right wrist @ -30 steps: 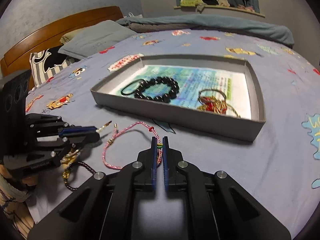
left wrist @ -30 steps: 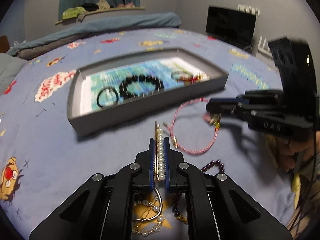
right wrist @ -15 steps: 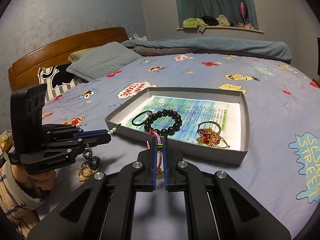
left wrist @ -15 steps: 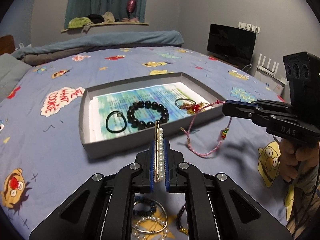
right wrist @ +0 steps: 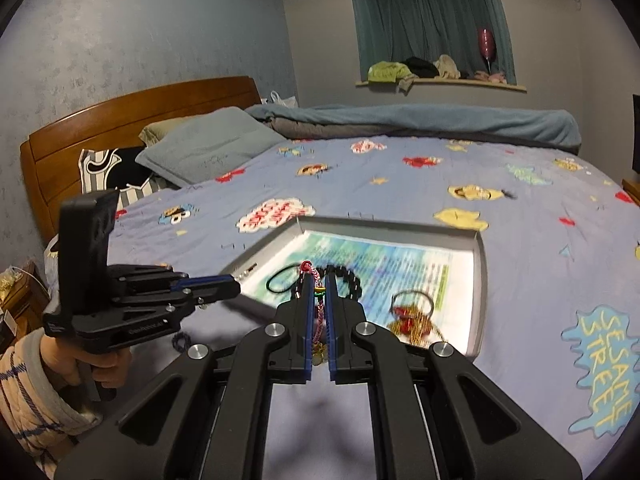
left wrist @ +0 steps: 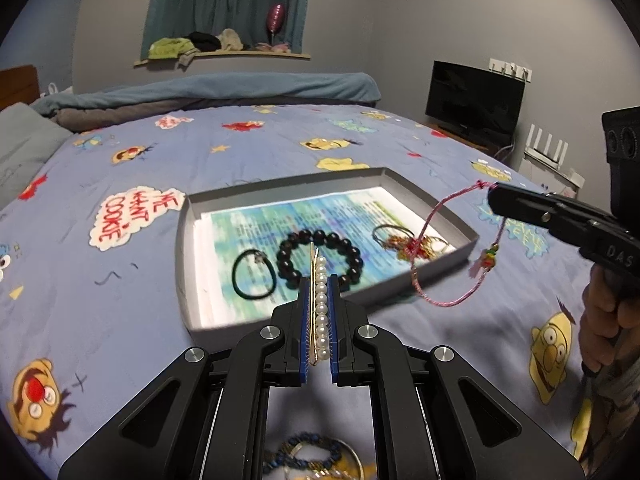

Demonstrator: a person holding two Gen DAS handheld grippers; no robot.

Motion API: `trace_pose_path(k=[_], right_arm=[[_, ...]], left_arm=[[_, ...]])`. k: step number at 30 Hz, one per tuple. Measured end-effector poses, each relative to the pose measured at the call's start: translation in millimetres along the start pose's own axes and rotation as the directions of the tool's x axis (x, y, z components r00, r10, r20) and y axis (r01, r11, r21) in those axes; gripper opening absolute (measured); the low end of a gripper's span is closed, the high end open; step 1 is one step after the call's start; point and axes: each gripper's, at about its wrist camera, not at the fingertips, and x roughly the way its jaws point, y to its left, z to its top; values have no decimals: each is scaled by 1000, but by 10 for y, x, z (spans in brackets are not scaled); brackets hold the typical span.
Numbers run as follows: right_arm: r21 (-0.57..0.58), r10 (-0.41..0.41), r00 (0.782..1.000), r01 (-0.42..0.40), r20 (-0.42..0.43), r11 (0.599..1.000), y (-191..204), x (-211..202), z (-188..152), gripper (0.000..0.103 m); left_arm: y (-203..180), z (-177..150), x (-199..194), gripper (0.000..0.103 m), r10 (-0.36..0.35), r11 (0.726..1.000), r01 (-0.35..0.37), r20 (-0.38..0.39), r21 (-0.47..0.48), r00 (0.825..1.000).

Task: Organize jewelry
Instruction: 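Place the pink bracelet in the grey box with right tool while left places pearl hairpin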

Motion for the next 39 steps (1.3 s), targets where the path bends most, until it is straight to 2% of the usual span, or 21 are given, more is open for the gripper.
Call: trace_pose_path(k=[14,23,31,36,39], right_arm=[[70,-10,1000,11,-16,998,-291,430,199,5],[114,-24,995,35,-97,993,-447,790,47,5],[137,-77,973,109,-216,985,-613,1069,-164,5],[137,-94,969,127,-230,982,-630,1114,-190,5],[138,-104,968,138,-229,981,-634,1103,-193,11]], left_arm=[[238,214,347,8,26,999,-26,-2,-47,1000],[328,229,549,8,22,998,-24,-42,-64,999],[408,153,753,8,10,996,-20,-113,-90,994],[427,122,796,8,1,995,-14,-136,-99,991],[433,106,789,17,-2,995,-11,-132,-101,991]])
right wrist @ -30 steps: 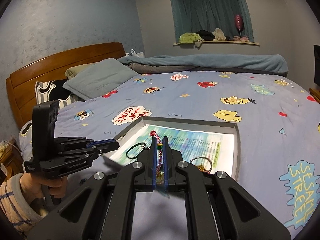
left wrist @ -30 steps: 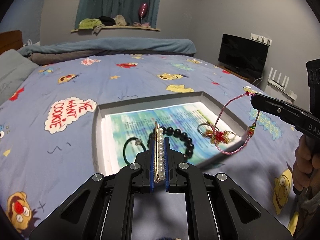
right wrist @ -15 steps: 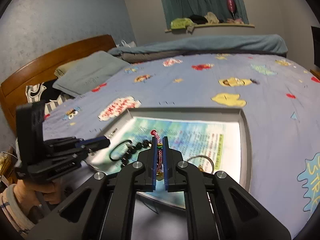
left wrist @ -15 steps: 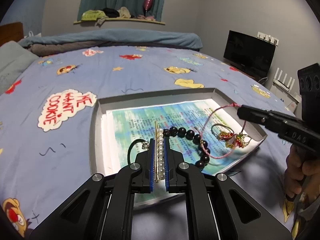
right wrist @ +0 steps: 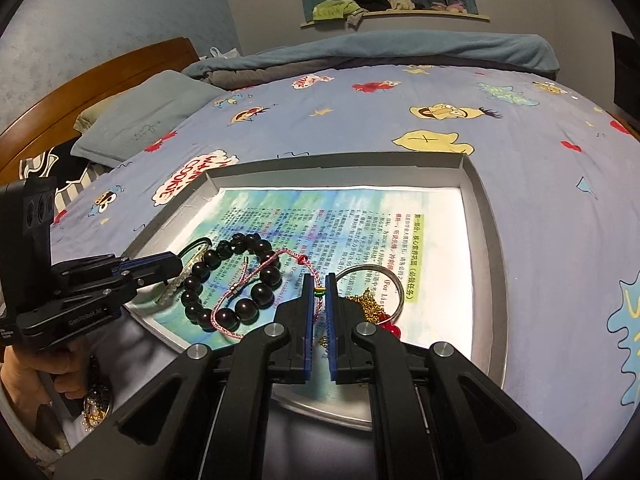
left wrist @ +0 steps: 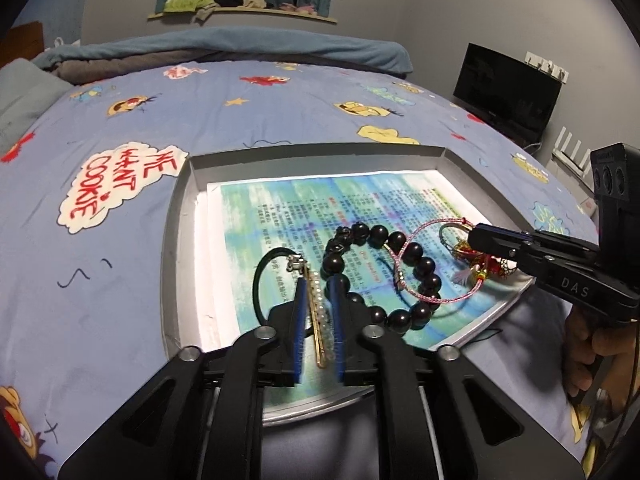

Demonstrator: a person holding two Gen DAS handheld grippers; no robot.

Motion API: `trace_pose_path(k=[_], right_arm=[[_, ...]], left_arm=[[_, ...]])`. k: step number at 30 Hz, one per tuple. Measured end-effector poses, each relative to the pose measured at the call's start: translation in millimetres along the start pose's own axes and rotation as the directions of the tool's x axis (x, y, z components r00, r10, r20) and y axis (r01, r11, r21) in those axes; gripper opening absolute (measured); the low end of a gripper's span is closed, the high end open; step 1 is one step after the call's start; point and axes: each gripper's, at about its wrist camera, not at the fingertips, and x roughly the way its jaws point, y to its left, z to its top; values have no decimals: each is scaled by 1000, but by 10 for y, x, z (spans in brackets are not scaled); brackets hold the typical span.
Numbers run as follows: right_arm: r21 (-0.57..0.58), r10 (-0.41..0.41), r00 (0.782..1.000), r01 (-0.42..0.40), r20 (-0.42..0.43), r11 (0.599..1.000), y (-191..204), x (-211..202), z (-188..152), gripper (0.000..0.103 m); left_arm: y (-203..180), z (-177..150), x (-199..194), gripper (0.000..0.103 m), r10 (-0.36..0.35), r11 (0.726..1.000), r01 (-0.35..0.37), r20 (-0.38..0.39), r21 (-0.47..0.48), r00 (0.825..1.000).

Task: Organize jewelry
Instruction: 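Place the pink bracelet in the grey box with right tool while left places pearl hairpin, then grasp the blue beaded bracelet with left tool while right tool grasps dark red bracelet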

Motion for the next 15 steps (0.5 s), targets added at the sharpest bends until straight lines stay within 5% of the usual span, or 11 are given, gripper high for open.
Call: trace_pose_path(k=[4,15], right_arm=[[-11,-7,999,7,44,1000,18,-104,7,42],[-111,23,991,-8,134,994,336,-571,-154,43]], left_arm=[[-15,3,-83,36,-6,1000,6,25,2,1000],[13,-74,-461,46,-6,1000,6,86,2,996]])
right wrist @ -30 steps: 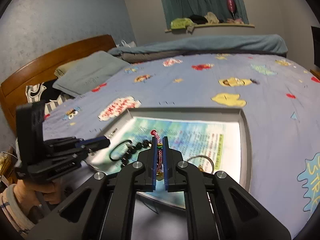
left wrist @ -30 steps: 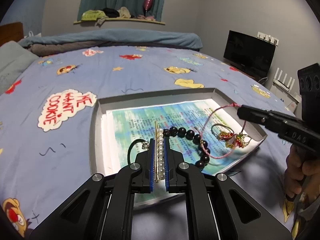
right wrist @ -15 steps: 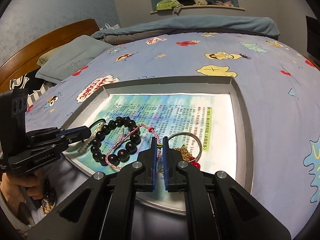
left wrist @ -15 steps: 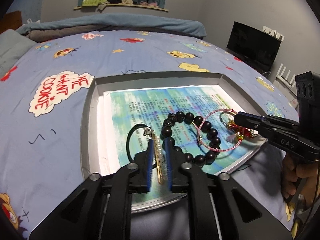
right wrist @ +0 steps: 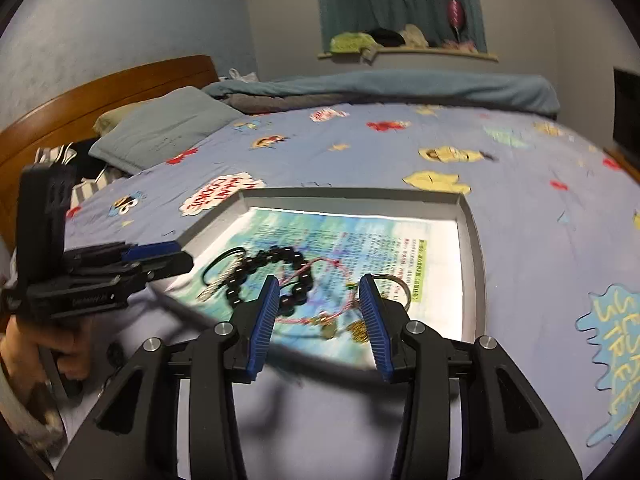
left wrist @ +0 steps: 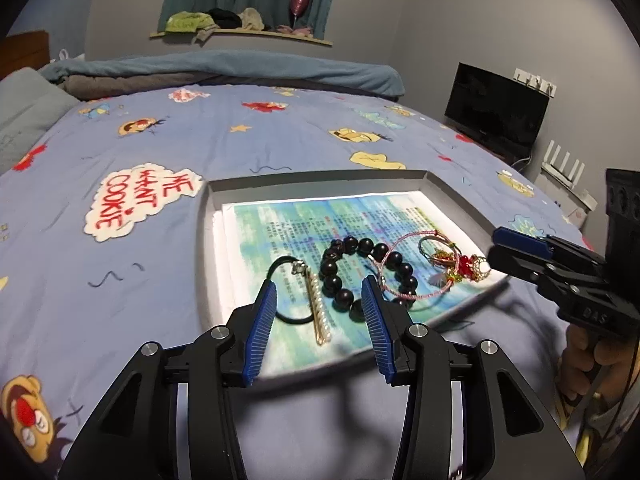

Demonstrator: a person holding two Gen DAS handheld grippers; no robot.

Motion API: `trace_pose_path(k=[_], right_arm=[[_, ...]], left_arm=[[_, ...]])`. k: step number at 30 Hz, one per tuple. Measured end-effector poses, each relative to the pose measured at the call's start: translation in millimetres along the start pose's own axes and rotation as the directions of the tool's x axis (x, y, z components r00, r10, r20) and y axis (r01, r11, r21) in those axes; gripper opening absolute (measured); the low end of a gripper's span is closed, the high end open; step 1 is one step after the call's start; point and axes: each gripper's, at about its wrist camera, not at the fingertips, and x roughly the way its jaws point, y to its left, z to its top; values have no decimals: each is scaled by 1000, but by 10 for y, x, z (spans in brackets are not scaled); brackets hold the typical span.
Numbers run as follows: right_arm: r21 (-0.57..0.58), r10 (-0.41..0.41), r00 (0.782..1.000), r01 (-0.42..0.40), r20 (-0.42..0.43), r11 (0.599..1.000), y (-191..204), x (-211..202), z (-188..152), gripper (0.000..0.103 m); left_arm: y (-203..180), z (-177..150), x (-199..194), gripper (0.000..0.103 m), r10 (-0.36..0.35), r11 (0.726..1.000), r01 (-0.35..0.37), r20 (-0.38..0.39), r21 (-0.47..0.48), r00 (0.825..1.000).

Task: Organize jewelry
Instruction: 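Grasp the blue beaded bracelet with left tool while right tool grasps dark red bracelet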

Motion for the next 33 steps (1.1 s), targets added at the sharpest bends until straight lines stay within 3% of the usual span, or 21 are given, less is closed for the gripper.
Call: trace_pose_path(k=[4,22,27,33], right_arm=[[-19,44,999,-44,4,999,130,-129,-91,45],[-29,185,971,-191,-148,981,567,-257,-695,46],[-58,176,964,-190,-198,980,677,-199,-830,46],[-86,179,959,-202,-222,976,751,-212,-896,47]], left_arm=[[54,-93,-186,46,-4,1000,4,10,-18,1000],[141,-760,-716,46,11,1000,-10,-66,7,998],[172,-940,-696,46,31,999,-27,-121,32,992],[260,-1001,-673,46,4,1000,-5,-133,-5,991]])
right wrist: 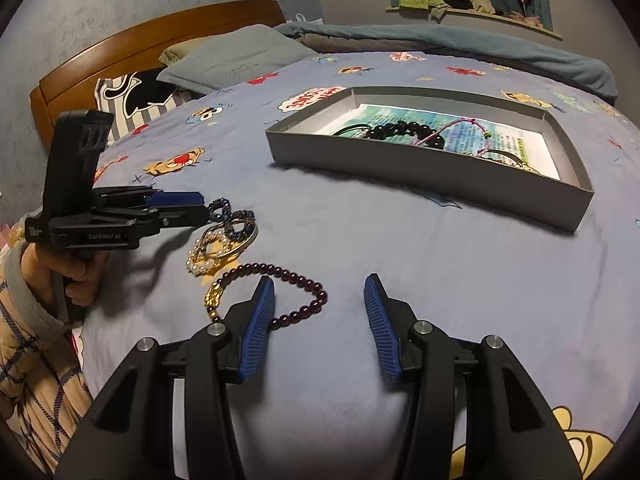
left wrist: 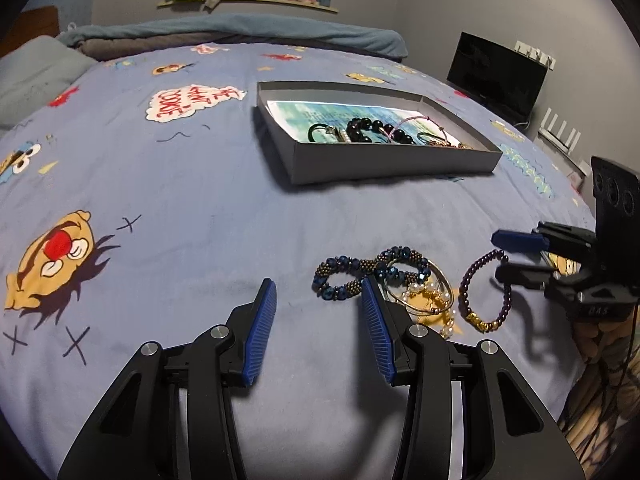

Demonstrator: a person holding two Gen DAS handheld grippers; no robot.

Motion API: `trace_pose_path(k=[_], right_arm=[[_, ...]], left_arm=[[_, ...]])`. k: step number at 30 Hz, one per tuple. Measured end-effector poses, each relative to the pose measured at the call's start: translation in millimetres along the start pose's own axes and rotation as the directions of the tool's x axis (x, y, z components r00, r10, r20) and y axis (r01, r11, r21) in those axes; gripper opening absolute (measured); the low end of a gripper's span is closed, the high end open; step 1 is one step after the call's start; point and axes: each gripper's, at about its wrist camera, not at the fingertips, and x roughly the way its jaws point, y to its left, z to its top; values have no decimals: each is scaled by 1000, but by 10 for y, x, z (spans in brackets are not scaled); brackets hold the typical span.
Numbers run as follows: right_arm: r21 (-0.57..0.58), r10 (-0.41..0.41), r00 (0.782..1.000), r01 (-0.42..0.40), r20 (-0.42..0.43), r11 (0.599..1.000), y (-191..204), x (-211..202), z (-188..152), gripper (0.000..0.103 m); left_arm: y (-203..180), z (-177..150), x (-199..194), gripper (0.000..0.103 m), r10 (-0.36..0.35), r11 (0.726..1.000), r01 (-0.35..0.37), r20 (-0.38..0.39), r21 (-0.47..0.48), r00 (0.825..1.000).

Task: Organize jewelry
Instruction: 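Grasp the blue beaded bracelet with left tool while right tool grasps dark red bracelet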

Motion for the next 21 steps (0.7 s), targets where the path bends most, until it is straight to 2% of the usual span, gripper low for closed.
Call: trace_pose_path(k=[2,3,4,5,6,7,8,13,17,21], right_arm=[[-32,-2,1000,2,-13,999,67,26,-22,34],[-44,-7,1000,6,-22,999,94,48,-33,18],[-53,-12,1000,11,-25,999,110,58,-40,9],[-61,-15,1000,13,-22,998,122,60,-43,8],[-65,-16,1000,14,-18,998,119,50,-41,7],[-66,-20,1000,19,-10,998,111,35,-36,7],[-63,-36,999,36,5,997,91,10,-27,7],[7,-91,994,90,54,996,-114,-97,46,6],[57,-115,991,111,63,992,-265,-123,99,6],[86,-110,993,106,50,991,-343,-102,89,7]], left_arm=[[-9,6,44,46,3,1000,-3,-4,1,1000],[-32,20,82,45,10,1000,-10,-9,10,1000],[-55,27,101,40,19,1000,-19,-9,20,1000],[-80,36,120,34,29,999,-28,-8,33,1000],[-93,44,126,18,37,999,-36,-8,38,999],[-107,54,128,10,49,998,-49,-3,42,999],[-116,64,123,8,56,997,-57,5,45,998],[-21,102,64,8,76,997,-76,44,-1,996],[132,150,-34,8,107,993,-103,79,-58,991],[182,142,-47,8,94,994,-91,59,-63,994]])
